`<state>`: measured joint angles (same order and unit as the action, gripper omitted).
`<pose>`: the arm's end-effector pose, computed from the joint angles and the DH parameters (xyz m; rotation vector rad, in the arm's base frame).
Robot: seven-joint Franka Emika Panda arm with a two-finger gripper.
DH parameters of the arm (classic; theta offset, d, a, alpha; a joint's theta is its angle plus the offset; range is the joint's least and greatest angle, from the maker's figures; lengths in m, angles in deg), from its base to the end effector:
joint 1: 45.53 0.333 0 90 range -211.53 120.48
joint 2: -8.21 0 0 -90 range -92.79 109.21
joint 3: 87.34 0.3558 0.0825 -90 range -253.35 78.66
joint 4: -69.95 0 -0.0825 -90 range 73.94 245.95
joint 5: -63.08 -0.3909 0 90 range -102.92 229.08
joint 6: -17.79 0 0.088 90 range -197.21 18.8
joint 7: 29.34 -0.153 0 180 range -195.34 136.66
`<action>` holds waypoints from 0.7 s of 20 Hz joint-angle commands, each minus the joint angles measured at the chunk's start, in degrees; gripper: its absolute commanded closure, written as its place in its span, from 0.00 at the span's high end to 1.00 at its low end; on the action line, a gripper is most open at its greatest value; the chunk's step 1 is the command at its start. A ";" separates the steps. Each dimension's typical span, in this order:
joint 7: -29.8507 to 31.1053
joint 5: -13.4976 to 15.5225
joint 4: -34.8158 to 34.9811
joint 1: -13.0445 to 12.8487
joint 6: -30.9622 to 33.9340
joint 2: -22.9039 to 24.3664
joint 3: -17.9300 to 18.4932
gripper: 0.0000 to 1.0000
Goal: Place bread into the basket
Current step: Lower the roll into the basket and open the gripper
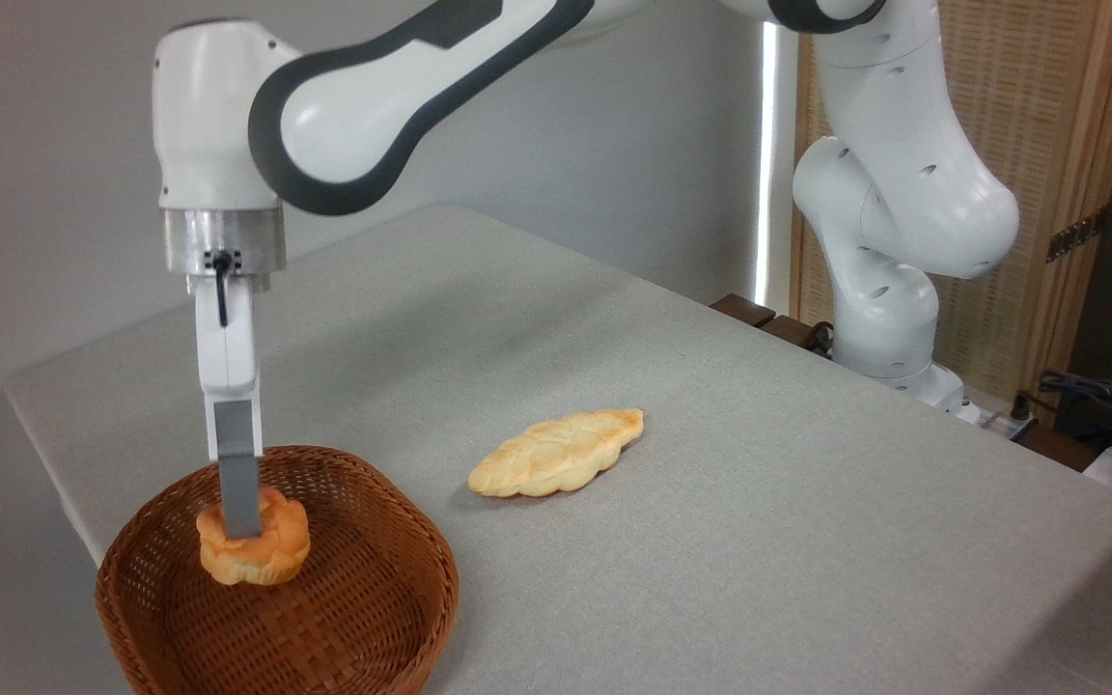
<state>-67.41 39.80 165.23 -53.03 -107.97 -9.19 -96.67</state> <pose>0.6810 -0.1646 0.4507 -2.3415 1.5100 -0.2413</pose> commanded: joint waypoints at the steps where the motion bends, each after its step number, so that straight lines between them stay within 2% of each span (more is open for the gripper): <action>1: 0.28 -1.42 -0.89 0.03 -0.18 -0.09 -0.34 1.00; 8: 3.52 -1.33 -0.89 0.03 -0.18 0.43 -0.43 1.00; 12: 7.99 -1.15 -0.89 0.03 -0.01 1.05 -0.69 1.00; 14: 11.60 0.42 -0.98 0.12 0.17 2.01 -1.57 1.00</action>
<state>-61.89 39.39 164.19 -53.13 -108.04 -8.89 -96.99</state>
